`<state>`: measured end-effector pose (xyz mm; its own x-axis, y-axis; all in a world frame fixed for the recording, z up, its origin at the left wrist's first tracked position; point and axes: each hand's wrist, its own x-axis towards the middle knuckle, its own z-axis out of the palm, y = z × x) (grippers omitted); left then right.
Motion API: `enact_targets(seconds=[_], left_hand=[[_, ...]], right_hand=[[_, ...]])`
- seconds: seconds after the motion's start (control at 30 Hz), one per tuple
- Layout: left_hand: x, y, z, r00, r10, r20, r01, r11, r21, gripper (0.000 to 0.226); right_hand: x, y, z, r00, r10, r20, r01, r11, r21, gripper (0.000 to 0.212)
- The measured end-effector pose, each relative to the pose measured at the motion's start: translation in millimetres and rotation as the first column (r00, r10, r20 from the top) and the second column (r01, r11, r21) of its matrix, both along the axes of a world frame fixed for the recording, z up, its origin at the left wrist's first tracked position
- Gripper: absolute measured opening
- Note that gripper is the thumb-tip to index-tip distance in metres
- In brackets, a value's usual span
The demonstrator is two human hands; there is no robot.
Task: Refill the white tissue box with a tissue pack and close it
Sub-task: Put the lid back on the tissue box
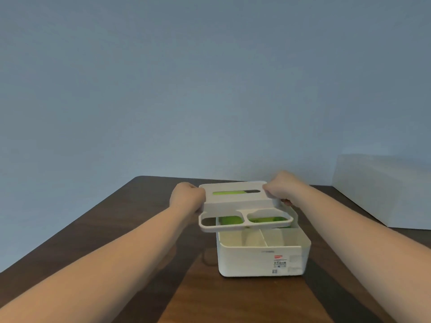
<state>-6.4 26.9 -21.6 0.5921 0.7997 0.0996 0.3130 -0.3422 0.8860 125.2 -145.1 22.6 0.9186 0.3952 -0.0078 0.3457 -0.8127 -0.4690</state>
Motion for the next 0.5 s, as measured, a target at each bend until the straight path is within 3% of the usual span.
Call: enact_targets(seconds=[0.33, 0.5], left_hand=[[14.8, -22.0, -12.5, 0.988, -0.021, -0.151, 0.041, 0.991, 0.128, 0.008], [16.9, -18.2, -12.3, 0.986, -0.022, -0.168, 0.053, 0.982, 0.179, 0.011]], right_hand=[[17.3, -29.5, -26.2, 1.000, -0.021, 0.023, 0.022, 0.996, -0.081, 0.022], [9.8, -29.6, -27.1, 0.999, 0.009, 0.049, -0.001, 0.989, -0.146, 0.007]])
